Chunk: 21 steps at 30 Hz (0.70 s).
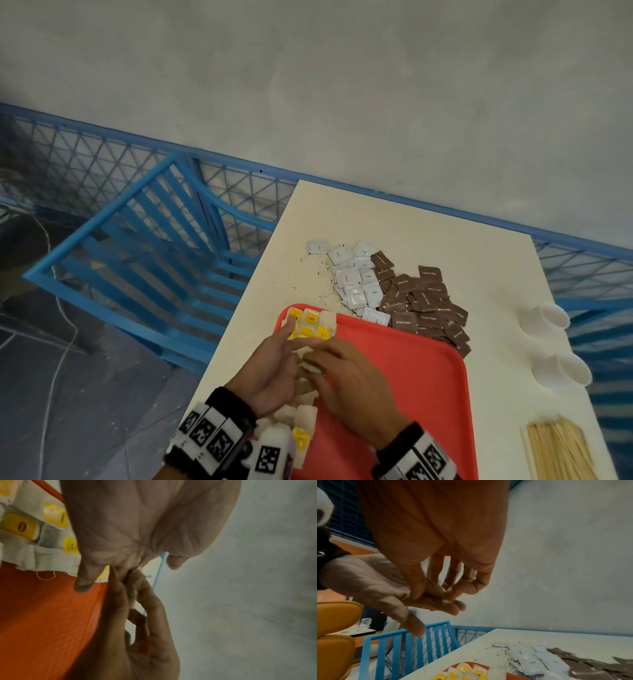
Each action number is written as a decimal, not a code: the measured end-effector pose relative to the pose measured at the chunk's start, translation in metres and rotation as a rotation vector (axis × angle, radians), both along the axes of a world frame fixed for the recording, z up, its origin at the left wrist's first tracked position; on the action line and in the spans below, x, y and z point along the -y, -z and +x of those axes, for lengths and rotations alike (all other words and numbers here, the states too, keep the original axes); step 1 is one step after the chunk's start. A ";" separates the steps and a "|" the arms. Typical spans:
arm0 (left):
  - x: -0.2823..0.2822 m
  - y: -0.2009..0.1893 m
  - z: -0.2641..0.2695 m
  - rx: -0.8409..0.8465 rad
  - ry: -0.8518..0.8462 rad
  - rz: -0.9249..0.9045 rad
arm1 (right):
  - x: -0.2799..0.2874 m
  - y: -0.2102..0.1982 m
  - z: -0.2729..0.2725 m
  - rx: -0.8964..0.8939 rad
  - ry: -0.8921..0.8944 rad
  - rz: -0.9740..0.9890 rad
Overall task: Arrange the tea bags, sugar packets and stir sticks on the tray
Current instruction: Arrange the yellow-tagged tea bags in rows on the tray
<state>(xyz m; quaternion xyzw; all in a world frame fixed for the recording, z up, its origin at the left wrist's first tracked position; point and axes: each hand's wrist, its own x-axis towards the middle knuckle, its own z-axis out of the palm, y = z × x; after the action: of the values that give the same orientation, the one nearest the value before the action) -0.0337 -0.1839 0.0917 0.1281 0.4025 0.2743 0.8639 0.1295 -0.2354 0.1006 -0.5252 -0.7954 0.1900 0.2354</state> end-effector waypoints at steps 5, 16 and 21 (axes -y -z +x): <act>0.014 -0.026 0.021 -0.198 0.059 0.249 | 0.007 -0.014 0.029 -0.580 0.232 -0.246; 0.028 -0.061 0.048 -0.537 0.067 0.923 | 0.023 -0.027 0.062 -1.056 0.228 -0.457; 0.020 -0.070 0.044 -0.570 0.166 1.045 | 0.017 -0.042 0.069 -0.769 0.255 -0.264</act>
<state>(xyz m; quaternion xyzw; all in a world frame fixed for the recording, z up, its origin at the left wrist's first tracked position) 0.0106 -0.2036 0.1615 0.6354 0.4186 0.3225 0.5631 0.1984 -0.2526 0.1428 -0.5357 -0.5474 0.4418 0.4671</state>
